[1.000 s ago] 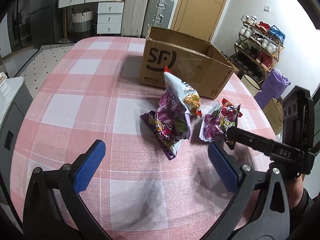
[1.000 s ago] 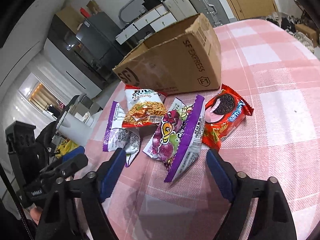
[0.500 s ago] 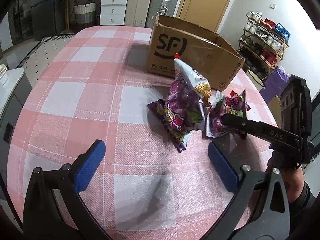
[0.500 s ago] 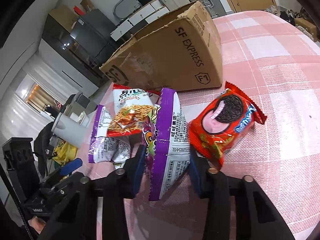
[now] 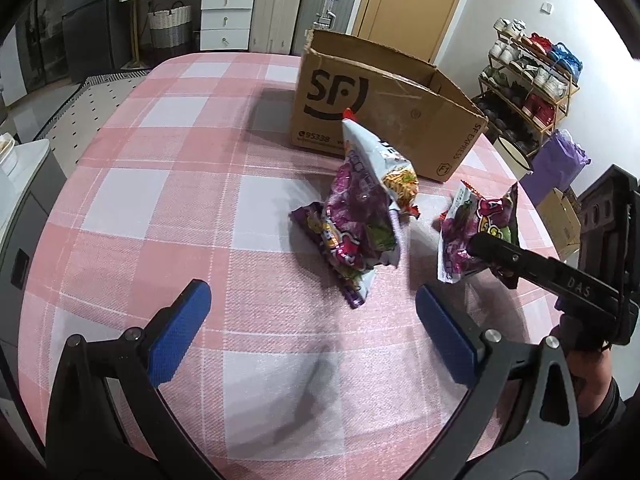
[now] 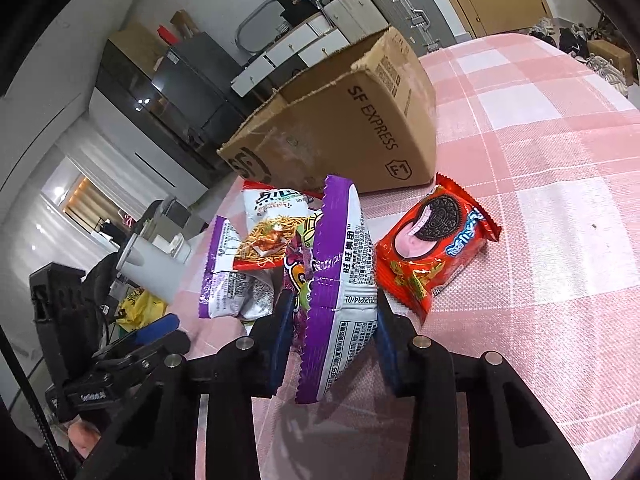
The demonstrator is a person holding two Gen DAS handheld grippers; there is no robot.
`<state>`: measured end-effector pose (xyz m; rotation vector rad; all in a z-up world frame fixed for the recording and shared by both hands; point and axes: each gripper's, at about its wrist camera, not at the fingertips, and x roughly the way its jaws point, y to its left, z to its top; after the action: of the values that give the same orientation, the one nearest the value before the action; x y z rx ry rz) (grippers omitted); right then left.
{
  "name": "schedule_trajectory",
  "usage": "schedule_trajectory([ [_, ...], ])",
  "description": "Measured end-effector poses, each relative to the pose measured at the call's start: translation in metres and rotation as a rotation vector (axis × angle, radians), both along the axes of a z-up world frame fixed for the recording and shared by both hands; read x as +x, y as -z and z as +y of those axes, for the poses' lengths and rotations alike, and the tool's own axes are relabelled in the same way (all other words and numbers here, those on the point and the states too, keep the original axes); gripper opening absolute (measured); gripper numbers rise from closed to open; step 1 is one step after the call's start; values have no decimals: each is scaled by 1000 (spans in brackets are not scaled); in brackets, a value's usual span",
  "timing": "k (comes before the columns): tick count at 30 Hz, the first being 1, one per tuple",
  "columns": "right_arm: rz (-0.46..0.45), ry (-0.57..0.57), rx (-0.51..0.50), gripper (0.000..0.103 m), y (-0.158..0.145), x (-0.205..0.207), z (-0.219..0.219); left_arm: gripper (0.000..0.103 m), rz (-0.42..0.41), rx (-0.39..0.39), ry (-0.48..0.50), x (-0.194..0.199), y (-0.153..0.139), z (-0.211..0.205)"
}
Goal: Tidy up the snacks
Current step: 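Grasp a purple snack bag with the right gripper while the left grasps another purple bag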
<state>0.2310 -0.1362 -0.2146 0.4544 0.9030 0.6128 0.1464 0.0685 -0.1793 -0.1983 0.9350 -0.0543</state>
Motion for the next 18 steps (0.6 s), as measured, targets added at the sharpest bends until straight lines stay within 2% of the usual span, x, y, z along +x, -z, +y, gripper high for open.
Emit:
schedule_trajectory([
  [8, -26, 2, 7, 37, -3, -17, -20, 102, 42, -12, 28, 27, 7, -15],
  [13, -36, 14, 25, 37, -5, -21, -35, 102, 67, -11, 4, 49, 15, -15],
  [18, -29, 45, 51, 37, -5, -20, -53, 102, 69, -58, -25, 66, 20, -11],
])
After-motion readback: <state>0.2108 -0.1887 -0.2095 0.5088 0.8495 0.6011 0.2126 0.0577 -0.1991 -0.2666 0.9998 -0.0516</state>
